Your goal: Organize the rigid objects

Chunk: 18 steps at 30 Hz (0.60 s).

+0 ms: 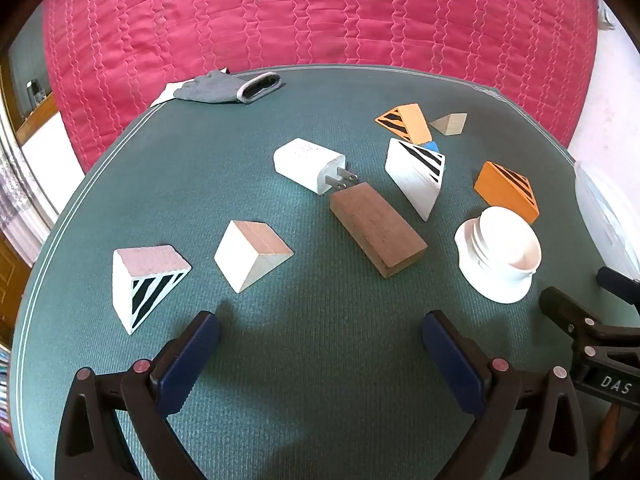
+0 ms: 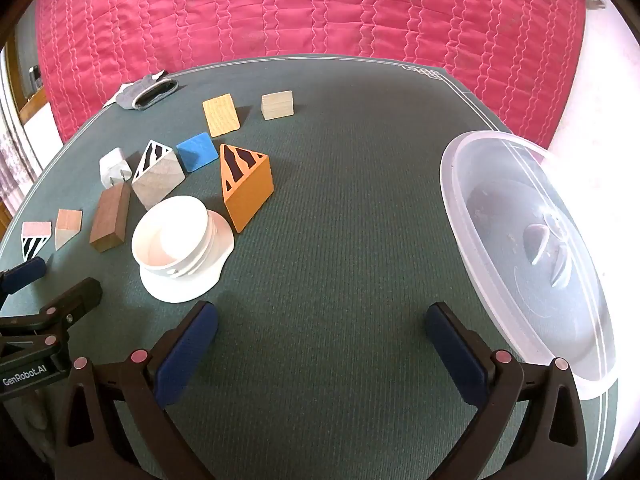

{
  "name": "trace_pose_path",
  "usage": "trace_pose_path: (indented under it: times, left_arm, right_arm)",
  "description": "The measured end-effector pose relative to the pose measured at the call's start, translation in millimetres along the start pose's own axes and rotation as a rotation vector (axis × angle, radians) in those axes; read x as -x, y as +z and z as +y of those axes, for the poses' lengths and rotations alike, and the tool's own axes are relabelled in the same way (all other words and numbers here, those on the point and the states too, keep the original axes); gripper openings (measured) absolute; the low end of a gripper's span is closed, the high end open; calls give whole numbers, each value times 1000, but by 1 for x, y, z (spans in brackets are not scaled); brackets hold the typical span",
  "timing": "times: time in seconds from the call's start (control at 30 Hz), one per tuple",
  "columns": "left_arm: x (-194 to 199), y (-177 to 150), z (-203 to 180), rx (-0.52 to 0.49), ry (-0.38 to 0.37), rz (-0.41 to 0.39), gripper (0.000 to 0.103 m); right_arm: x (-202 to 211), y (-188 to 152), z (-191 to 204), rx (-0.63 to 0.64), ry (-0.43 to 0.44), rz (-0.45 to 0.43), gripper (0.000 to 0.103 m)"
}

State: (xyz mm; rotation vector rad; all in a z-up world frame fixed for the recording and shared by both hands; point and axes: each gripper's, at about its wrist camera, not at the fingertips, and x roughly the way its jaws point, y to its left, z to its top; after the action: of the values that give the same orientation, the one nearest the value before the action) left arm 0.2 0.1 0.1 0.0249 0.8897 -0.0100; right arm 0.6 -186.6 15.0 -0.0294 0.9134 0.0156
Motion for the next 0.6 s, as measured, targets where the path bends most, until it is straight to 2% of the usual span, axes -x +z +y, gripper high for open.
trace_pose_path:
  times: [0.6]
  left_arm:
    - [2, -4, 6, -13, -12, 5, 103]
  right_arm:
    - [1, 0, 2, 0, 0, 0, 103]
